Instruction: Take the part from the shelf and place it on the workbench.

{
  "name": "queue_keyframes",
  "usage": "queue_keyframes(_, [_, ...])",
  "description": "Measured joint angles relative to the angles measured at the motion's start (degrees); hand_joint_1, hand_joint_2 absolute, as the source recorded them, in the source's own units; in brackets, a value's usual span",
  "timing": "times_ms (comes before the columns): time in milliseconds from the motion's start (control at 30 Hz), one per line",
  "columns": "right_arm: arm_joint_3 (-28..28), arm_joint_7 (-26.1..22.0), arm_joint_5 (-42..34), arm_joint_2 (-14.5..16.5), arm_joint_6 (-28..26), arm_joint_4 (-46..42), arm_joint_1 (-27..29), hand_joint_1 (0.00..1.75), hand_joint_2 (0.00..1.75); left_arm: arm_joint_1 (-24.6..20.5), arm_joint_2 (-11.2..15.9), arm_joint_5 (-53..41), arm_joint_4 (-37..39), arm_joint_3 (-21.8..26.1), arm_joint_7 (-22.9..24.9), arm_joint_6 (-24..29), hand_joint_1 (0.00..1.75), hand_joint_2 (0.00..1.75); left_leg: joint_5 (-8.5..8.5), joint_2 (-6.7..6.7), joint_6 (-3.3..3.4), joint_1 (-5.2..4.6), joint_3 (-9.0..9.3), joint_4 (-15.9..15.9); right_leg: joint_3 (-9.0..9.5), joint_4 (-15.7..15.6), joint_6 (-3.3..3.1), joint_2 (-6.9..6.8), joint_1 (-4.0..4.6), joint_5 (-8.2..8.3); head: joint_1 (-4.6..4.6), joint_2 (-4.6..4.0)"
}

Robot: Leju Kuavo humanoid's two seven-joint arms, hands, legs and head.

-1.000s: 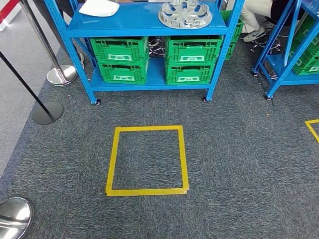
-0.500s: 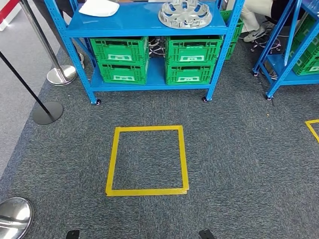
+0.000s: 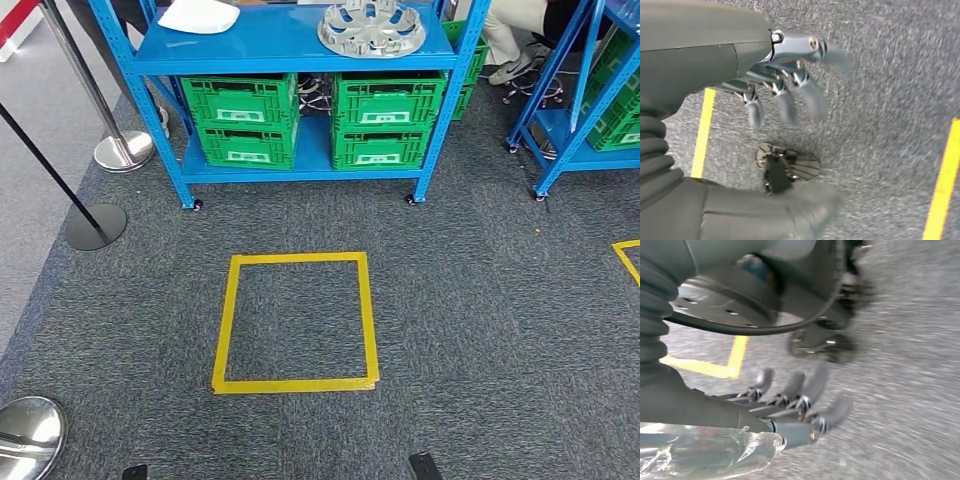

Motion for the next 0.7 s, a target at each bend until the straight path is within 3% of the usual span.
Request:
queue_keyframes(433, [-5.1,-16.2,-1.3,-1.5,-2.3,-0.5,-2.5,0.0,0.0,-0.1,0.3,-0.3,0.0,2.7,-1.0,0.5,0.0,0.0,0.01,0.0,-0.01,0.0,0.0,0.0,0.03,0.0,0.0,0.0,0.0,0.01,0.01,0.0])
queue_keyframes(567, [-6.8,-21.0,-1.1,-2.3,-2.3,-2.1,-4.3,0.0,1.75,-0.2,0.3,-0.5,0.0,3.0,-1.0,0.6,0.0,0.0,0.03,0.0,-0.02,0.0,0.01,0.0,0.04,0.0,0.0,0.0,-0.01,0.03,0.01,0.0])
queue_keyframes(700, [-8.8,-22.8,2.4,-2.3,-2.3,-6.5,-4.7,0.0,1.75,-0.2,0.3,-0.8,0.0,3.4,-1.0,0.8,0.0,0.0,0.05,0.0,-0.06,-0.01,0.0,0.0,0.03,0.0,0.01,0.0,0.0,0.05,-0.01,0.0])
